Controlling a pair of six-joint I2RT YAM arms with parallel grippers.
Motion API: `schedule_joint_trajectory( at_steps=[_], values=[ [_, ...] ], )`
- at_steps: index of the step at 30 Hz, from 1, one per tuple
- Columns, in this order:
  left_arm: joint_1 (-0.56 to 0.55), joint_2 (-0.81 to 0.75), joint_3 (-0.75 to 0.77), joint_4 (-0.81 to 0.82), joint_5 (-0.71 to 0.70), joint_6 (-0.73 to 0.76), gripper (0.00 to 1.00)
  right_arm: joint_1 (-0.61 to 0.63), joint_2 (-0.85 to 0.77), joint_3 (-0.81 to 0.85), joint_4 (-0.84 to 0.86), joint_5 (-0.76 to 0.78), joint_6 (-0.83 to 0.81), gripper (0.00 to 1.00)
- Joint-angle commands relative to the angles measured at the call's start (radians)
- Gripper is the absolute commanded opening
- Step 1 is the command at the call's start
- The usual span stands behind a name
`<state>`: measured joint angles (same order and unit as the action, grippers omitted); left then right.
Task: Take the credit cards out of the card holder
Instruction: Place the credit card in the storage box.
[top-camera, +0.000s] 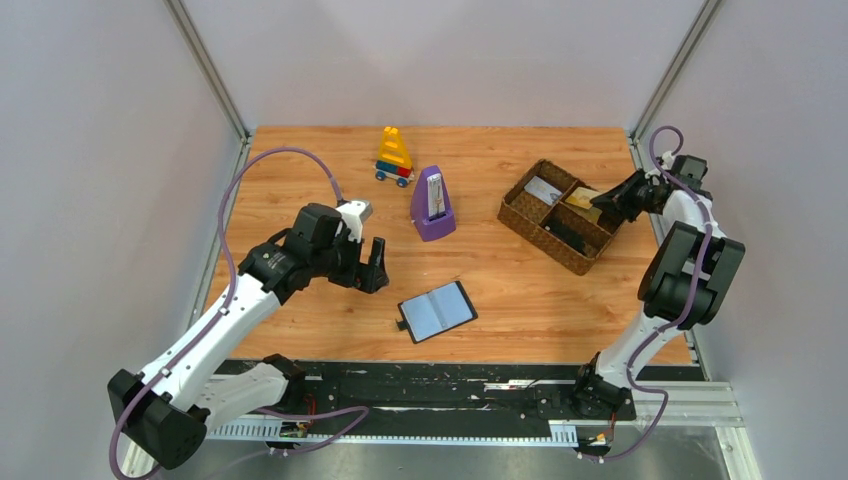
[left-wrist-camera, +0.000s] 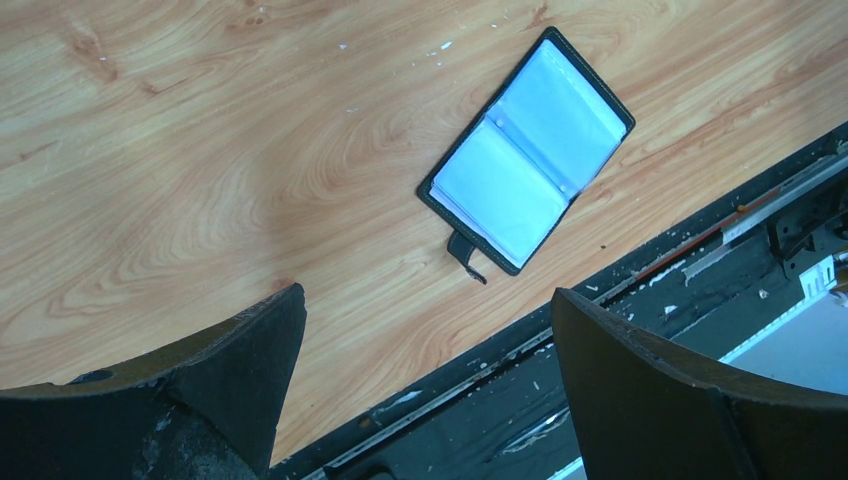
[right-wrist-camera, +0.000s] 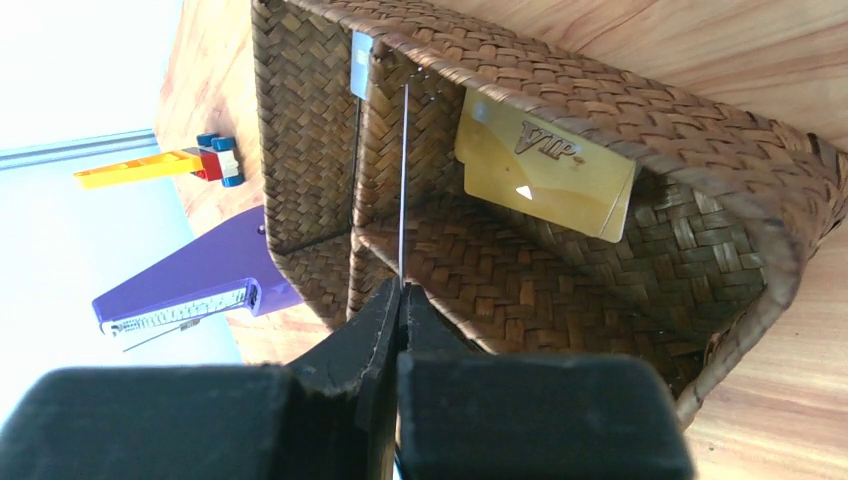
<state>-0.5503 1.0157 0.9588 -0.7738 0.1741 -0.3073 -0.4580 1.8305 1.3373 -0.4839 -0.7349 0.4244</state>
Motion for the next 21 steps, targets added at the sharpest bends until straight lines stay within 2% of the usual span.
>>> schedule_joint_trajectory(
  at_steps=[1,21],
  values=[
    [-0.003,-0.030,0.014,0.011,-0.004,0.027,1.00,-0.007,0.038,0.063,-0.004,-0.004,-0.019,0.00],
    [-0.003,-0.036,0.014,0.011,-0.019,0.025,1.00,-0.008,0.139,0.111,-0.002,-0.032,-0.009,0.03]
  ],
)
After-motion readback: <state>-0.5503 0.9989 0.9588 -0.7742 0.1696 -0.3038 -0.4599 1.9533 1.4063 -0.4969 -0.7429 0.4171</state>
